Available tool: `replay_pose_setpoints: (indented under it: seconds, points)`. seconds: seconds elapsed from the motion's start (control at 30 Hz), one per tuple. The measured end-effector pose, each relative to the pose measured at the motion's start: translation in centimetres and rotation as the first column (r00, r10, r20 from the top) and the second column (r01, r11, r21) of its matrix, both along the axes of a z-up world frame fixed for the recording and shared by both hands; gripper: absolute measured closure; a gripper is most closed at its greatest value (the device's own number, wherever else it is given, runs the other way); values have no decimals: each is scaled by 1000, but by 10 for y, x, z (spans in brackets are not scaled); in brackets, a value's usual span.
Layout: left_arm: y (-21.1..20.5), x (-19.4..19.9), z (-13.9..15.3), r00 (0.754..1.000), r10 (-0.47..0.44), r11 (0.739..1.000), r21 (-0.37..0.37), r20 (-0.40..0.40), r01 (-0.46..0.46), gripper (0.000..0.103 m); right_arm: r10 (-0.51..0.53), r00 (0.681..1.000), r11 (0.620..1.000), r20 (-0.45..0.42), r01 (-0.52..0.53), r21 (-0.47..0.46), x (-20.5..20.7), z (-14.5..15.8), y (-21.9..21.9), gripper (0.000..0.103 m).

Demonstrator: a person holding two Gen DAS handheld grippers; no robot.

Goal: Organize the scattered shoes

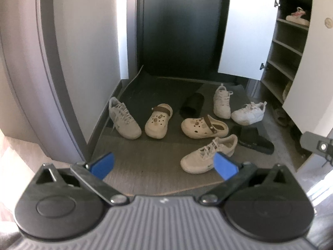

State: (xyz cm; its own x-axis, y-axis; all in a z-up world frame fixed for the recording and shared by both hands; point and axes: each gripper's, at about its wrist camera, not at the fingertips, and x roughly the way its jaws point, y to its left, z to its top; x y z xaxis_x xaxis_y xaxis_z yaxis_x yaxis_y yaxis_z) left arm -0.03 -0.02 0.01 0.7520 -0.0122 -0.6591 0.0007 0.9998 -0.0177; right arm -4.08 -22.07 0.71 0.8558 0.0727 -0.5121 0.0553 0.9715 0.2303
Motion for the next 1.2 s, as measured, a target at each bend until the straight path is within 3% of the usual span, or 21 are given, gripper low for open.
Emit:
replay_pose_setpoints:
  seconds: [1.2]
  points:
    - [0,-6,12,1000,20,1000,-11,-24,-21,0,33,999,999,4,-33,-17,-2,-1,4,0]
